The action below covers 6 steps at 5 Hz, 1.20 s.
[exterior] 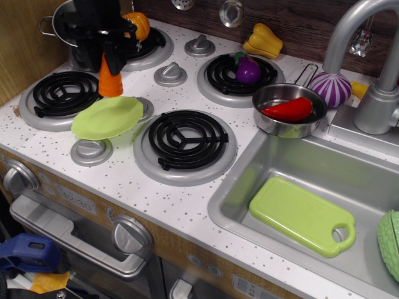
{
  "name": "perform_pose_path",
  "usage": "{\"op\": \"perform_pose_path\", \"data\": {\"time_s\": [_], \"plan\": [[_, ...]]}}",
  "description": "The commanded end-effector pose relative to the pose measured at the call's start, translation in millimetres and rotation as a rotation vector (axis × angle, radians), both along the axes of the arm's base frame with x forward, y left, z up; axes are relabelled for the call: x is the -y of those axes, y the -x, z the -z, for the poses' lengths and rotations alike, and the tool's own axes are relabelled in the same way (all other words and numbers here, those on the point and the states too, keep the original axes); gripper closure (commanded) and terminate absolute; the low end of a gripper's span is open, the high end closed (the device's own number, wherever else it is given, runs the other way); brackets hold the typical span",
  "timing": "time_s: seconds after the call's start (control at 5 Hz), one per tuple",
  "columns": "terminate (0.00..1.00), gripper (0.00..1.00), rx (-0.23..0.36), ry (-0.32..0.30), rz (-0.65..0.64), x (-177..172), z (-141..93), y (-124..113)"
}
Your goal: Put carrot on plate
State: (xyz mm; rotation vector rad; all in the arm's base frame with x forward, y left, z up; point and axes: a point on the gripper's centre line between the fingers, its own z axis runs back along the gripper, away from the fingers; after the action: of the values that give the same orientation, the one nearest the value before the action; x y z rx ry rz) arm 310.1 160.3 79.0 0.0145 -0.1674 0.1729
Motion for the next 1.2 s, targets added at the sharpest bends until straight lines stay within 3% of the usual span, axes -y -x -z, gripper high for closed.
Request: {"op": "perform_pose_path", "data": {"time_s": [0.0,0.2,0.4,0.6,1.0], "plan": [[0.00,1.00,0.069,0.005,-0.028,-4,-8,10],[0.00,1.00,0.073,0.015,-0.036,-2,-3,13],[0.00,0.00,0.097,0.017,-0.022,0,4,14],[0.00,0.00,0.139,0.016,-0.028,2,10,13],[0.00,0.00,0.150,0.024,-0.033,3,12,13]]}}
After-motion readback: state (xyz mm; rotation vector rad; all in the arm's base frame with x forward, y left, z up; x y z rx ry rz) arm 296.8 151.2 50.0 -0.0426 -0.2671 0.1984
